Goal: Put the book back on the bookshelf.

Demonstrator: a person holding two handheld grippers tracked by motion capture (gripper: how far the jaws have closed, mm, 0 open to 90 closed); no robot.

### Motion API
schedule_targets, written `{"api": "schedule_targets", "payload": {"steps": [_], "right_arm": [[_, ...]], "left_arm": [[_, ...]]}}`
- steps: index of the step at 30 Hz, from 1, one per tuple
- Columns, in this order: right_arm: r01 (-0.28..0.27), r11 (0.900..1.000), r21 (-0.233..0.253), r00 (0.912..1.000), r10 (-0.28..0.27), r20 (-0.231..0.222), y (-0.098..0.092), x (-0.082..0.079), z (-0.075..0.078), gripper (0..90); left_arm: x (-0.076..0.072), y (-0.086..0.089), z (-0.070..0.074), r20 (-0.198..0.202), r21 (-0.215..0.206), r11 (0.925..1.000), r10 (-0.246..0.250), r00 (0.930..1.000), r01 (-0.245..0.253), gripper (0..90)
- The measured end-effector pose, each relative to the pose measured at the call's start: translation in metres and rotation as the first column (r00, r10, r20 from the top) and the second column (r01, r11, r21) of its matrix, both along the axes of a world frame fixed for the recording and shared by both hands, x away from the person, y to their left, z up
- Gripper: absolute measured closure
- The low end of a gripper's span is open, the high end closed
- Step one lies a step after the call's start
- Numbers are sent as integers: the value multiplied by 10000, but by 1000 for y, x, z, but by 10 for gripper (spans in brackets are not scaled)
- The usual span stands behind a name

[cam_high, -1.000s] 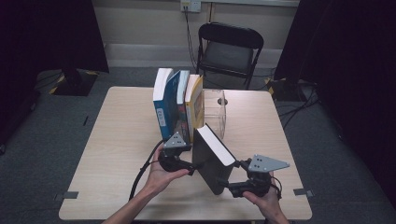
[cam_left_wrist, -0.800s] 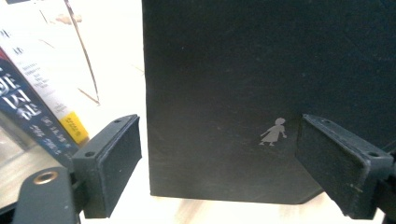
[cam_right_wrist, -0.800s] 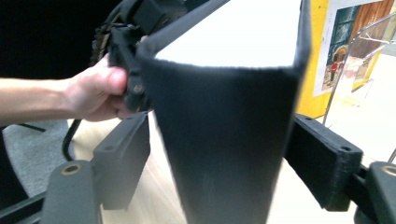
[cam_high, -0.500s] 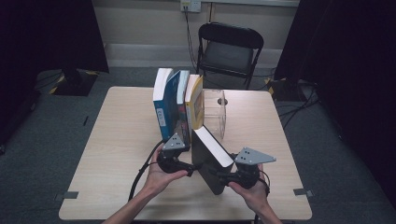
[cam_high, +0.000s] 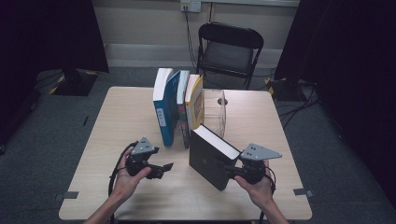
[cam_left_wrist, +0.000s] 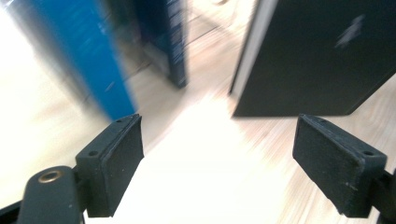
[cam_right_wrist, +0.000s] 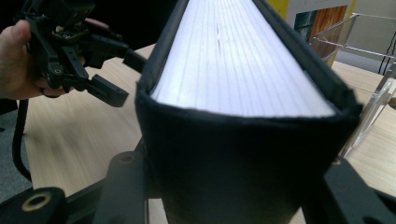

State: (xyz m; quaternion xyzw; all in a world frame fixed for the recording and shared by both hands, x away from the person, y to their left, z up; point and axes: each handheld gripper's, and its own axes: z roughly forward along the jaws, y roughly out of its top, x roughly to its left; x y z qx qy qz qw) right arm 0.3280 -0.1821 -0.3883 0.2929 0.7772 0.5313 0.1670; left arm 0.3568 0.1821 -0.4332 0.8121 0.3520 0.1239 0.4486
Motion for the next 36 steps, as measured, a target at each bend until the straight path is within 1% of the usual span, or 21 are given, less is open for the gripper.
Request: {"api": "schedule_targets", "payload": {"steps": [4, 5, 7, 9, 10, 12, 14, 15, 17, 19, 20, 22, 24, 27, 28, 29, 30, 31, 33, 34, 36], "right_arm": [[-160, 9996, 227, 9998, 161, -64, 0, 3, -2, 487], [-158, 9996, 253, 9998, 161, -141, 1, 5, -4, 474], [-146, 9998, 100, 9997, 149, -214, 7, 7, -8, 457], [-136, 9999, -104, 9997, 133, -211, 14, 8, -12, 461], [-103, 9997, -234, 9999, 102, -59, 17, 8, -12, 462], [-82, 9994, -347, 9999, 79, -95, 17, 8, -12, 483], [87, 9988, -477, 9999, -84, 60, 14, 7, -10, 512], [55, 9989, -460, 10000, -54, 24, 12, 7, -9, 512], [73, 9990, -434, 10000, -73, 0, 10, 8, -9, 514], [64, 9989, -467, 10000, -65, -14, 7, 9, -9, 515], [45, 9988, -482, 10000, -45, 1, 5, 10, -9, 515], [108, 9987, -488, 9999, -109, -17, 0, 10, -9, 515], [290, 9984, -490, 9996, -290, 6, -8, 11, -8, 515], [551, 9972, -501, 9985, -552, -9, -18, 12, -8, 516], [679, 9965, -479, 9977, -681, -13, -23, 13, -8, 515], [764, 9960, -467, 9971, -766, -23, -26, 13, -8, 515], [892, 9950, -449, 9960, -895, -47, -31, 15, -9, 515], [963, 9943, -462, 9953, -967, -55, -33, 16, -8, 515], [1103, 9928, -467, 9939, -1106, -48, -38, 19, -8, 515], [1191, 9920, -412, 9928, -1195, -71, -41, 20, -9, 515], [1357, 9901, -370, 9906, -1362, -103, -44, 23, -9, 515]], "left_arm": [[0, 18, -8, -328, 549, 9969, 577, 9978, -559, 161], [1, 23, -11, -464, 781, 9933, 888, 9950, -850, 158], [2, 29, -16, -505, 1055, 9881, 1178, 9918, -1120, 159], [4, 34, -22, -247, 1523, 9753, 1653, 9859, -1598, 160], [5, 37, -25, -155, 1698, 9690, 1845, 9827, -1792, 158], [9, 41, -34, -371, 1960, 9628, 1969, 9797, -1861, 159], [12, 44, -42, -550, 2302, 9509, 2251, 9728, -2070, 163], [13, 46, -45, -543, 2485, 9443, 2360, 9702, -2158, 163], [16, 50, -46, -413, 2557, 9334, 2707, 9618, -2517, 163], [18, 53, -48, -364, 2565, 9268, 2930, 9554, -2744, 165], [18, 53, -49, -281, 2696, 9214, 2980, 9541, -2799, 165], [20, 53, -53, -226, 3146, 9054, 3075, 9513, -2852, 162], [20, 55, -57, -398, 2793, 9108, 3275, 9440, -3041, 158], [21, 57, -59, -349, 2597, 9108, 3409, 9395, -3209, 134], [21, 57, -60, -356, 2594, 9114, 3396, 9399, -3195, 124], [20, 58, -63, -80, 2373, 9147, 3386, 9409, -3271, 115], [20, 59, -64, 37, 2391, 9141, 3365, 9417, -3276, 79], [20, 59, -66, 64, 2266, 9165, 3369, 9415, -3295, 62], [22, 60, -68, 26, 2086, 9185, 3430, 9393, -3360, 43], [23, 61, -69, -44, 1958, 9186, 3509, 9364, -3433, 26], [24, 61, -69, -208, 1854, 9203, 3542, 9349, -3446, 22]]}}
